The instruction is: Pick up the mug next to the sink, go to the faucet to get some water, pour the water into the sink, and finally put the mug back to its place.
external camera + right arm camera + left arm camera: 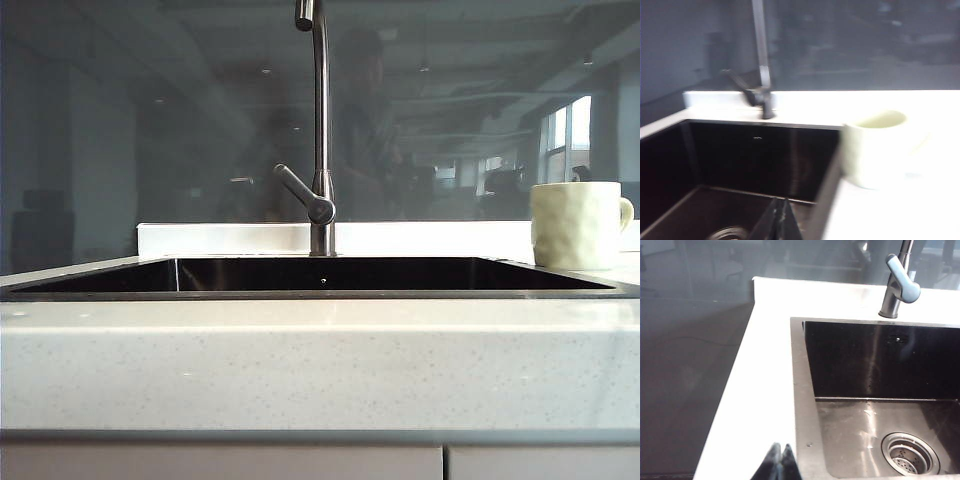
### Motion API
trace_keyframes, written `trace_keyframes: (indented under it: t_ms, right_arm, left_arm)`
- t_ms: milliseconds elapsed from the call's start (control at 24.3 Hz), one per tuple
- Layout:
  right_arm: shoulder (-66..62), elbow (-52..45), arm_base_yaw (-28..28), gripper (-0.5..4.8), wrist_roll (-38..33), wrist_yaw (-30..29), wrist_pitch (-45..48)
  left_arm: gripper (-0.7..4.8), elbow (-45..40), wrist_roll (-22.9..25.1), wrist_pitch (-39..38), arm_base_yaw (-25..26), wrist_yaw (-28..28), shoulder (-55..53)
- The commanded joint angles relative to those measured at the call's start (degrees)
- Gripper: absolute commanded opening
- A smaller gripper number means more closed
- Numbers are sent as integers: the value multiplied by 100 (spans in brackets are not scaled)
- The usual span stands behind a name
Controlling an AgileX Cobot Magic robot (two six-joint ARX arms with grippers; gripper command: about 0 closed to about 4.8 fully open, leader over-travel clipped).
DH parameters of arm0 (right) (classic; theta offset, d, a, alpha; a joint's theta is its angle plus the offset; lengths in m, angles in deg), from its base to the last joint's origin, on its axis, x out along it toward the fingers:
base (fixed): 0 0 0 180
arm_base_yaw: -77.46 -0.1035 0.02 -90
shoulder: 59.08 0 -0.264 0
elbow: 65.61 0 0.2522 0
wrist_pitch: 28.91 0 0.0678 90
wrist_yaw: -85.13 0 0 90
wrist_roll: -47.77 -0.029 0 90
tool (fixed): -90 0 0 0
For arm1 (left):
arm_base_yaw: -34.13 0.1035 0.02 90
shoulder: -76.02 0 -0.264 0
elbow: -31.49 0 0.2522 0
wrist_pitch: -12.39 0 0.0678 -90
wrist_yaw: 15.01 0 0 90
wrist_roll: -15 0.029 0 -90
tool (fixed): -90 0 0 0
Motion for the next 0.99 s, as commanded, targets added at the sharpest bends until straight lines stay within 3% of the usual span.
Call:
trace_keyframes:
  t_ms: [41,371,989]
  right_arm:
    - [118,-22,0,-6,46,730,-293]
    - [118,-22,0,-6,131,927,-942]
    - [118,-20,11,-5,151,1274,-708]
  left_arm:
    - [-4,15,0,57,11,0,-2]
    - [-4,15,0,57,11,-2,-2]
    - [-4,15,0,57,11,-2,-2]
